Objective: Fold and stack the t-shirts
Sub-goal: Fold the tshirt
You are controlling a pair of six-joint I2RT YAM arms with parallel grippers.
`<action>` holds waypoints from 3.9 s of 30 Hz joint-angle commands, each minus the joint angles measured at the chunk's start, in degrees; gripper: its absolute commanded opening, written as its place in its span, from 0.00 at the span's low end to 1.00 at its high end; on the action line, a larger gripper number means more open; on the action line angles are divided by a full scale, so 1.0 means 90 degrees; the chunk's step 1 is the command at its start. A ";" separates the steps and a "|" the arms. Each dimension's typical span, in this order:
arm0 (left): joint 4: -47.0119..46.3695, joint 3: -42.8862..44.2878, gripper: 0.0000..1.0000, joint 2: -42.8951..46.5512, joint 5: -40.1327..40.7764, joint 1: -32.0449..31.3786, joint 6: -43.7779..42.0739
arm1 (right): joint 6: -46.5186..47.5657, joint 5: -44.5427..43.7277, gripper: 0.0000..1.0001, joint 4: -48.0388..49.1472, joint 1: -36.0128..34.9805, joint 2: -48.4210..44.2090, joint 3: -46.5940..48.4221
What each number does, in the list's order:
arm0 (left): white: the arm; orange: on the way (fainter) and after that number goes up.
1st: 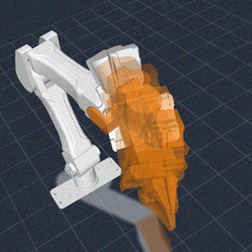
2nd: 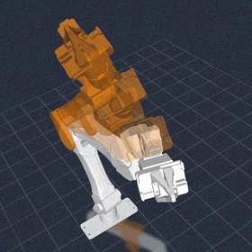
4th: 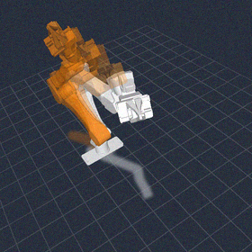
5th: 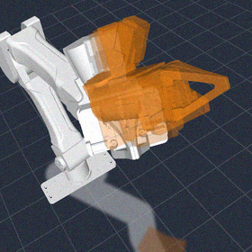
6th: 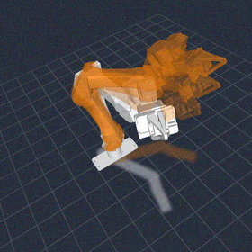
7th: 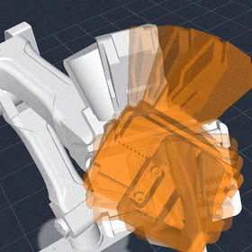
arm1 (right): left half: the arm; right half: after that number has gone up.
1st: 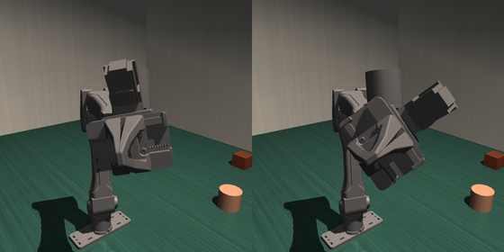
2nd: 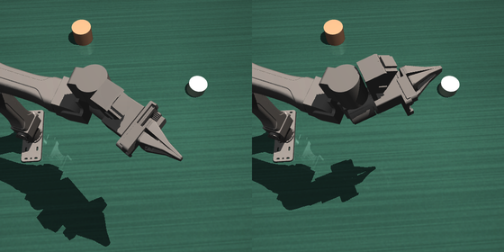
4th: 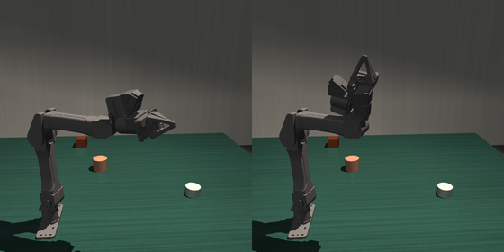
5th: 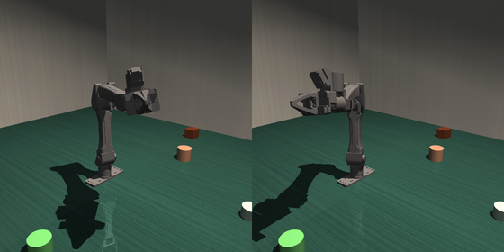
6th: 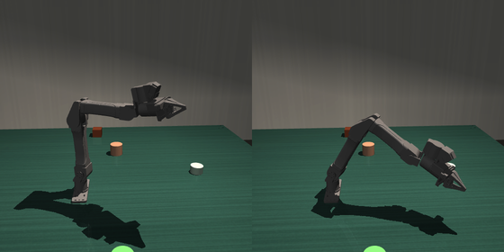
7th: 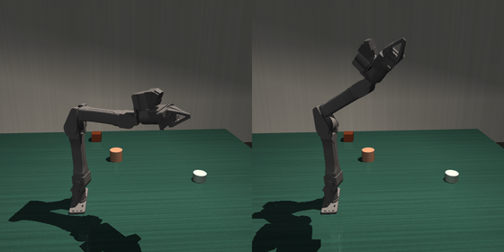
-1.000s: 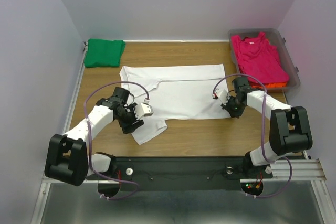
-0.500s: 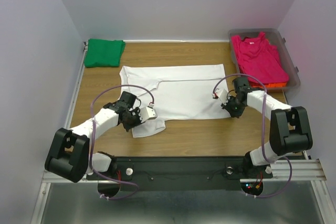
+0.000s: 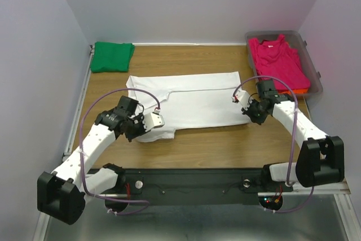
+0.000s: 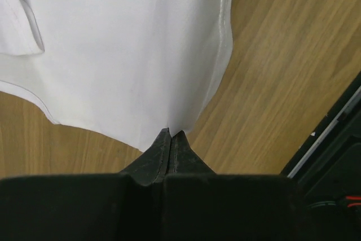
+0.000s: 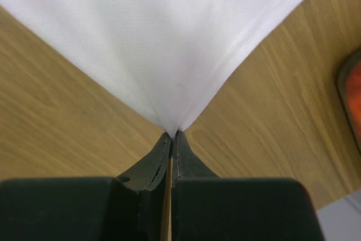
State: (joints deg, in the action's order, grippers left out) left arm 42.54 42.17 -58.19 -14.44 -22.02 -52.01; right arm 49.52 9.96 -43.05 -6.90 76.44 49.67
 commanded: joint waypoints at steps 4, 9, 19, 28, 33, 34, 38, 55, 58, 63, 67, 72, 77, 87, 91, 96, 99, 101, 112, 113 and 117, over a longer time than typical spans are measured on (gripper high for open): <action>0.1112 0.0548 0.00 0.0333 -0.0290 0.0015 -0.0022 | 0.0026 0.0144 0.01 -0.0969 -0.0035 -0.0535 0.0789; 0.0976 0.1026 0.00 -0.0086 -0.0164 0.0035 -0.0061 | 0.0035 0.0173 0.01 -0.1008 -0.0044 0.0108 0.1404; 0.0820 0.2646 0.00 -0.1920 -0.0407 0.0815 -0.0627 | 0.0035 0.0202 0.01 -0.1018 -0.0035 0.1700 0.2771; 0.0859 0.4120 0.00 -0.3619 -0.0573 0.1441 -0.1047 | 0.0084 0.0134 0.01 -0.1027 -0.0025 0.2979 0.4020; 0.1005 0.4776 0.00 -0.4314 -0.0652 0.1597 -0.1126 | 0.0123 0.0095 0.00 -0.1018 -0.0005 0.3594 0.4607; 0.0996 0.4854 0.00 -0.4412 -0.0652 0.1607 -0.1126 | 0.0142 0.0076 0.00 -0.1027 -0.0005 0.3673 0.4656; 0.0966 0.5157 0.00 -0.4871 -0.0710 0.1646 -0.1087 | 0.0221 0.0007 0.01 -0.1018 -0.0005 0.3996 0.4852; 0.0683 0.4982 0.00 -0.5321 -0.0661 0.1714 -0.0999 | 0.0045 0.0017 0.01 -0.0998 0.0044 0.4621 0.5389; 0.0732 0.4904 0.00 -0.5253 -0.0652 0.1714 -0.1018 | 0.0064 0.0027 0.01 -0.1018 0.0034 0.4612 0.5360; 0.0994 0.4855 0.00 -0.5146 -0.0700 0.1714 -0.1096 | 0.0074 0.0056 0.01 -0.1018 0.0034 0.4505 0.5243; 0.1268 0.4797 0.00 -0.4727 -0.0847 0.1714 -0.1087 | 0.0065 0.0104 0.01 -0.1018 0.0024 0.4106 0.4970; 0.1736 0.4465 0.00 -0.4004 -0.1013 0.1705 -0.1038 | 0.0074 0.0163 0.01 -0.1027 0.0034 0.3499 0.4511; 0.1991 0.3509 0.00 -0.2959 -0.1150 0.1490 -0.0901 | 0.0142 0.0222 0.01 -0.1028 0.0043 0.2845 0.3800; 0.1718 0.2131 0.00 -0.1884 -0.1043 0.1197 -0.0442 | 0.0289 0.0290 0.01 -0.1037 0.0034 0.2346 0.3260; 0.1504 0.2306 0.00 -0.2176 -0.1003 0.1245 -0.0344 | 0.0240 0.0281 0.01 -0.1028 0.0034 0.2590 0.3446; 0.1308 0.2872 0.00 -0.2918 -0.1023 0.1382 -0.0403 | 0.0231 0.0202 0.01 -0.1018 0.0034 0.3028 0.3777; 0.1289 0.3194 0.00 -0.3396 -0.1033 0.1509 -0.0519 | 0.0240 0.0183 0.01 -0.1027 0.0043 0.3311 0.4011; 0.1269 0.3341 0.00 -0.3680 -0.1052 0.1587 -0.0559 | 0.0231 0.0202 0.01 -0.1018 0.0044 0.3439 0.4110; 0.1201 0.4239 0.00 -0.4715 -0.0945 0.1675 -0.0647 | 0.0240 0.0115 0.01 -0.1018 0.0043 0.4142 0.4539; 0.1201 0.4279 0.00 -0.4774 -0.0925 0.1675 -0.0666 | 0.0231 0.0105 0.01 -0.1018 0.0034 0.4182 0.4569; 0.1210 0.4416 0.00 -0.4989 -0.0955 0.1714 -0.0696 | 0.0230 0.0075 0.01 -0.1008 0.0044 0.4309 0.4706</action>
State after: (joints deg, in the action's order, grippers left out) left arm 51.88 79.37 -102.59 -22.48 -7.18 -57.06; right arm 51.27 11.22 -52.42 -6.83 114.83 89.03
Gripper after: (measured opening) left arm 0.030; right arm 0.035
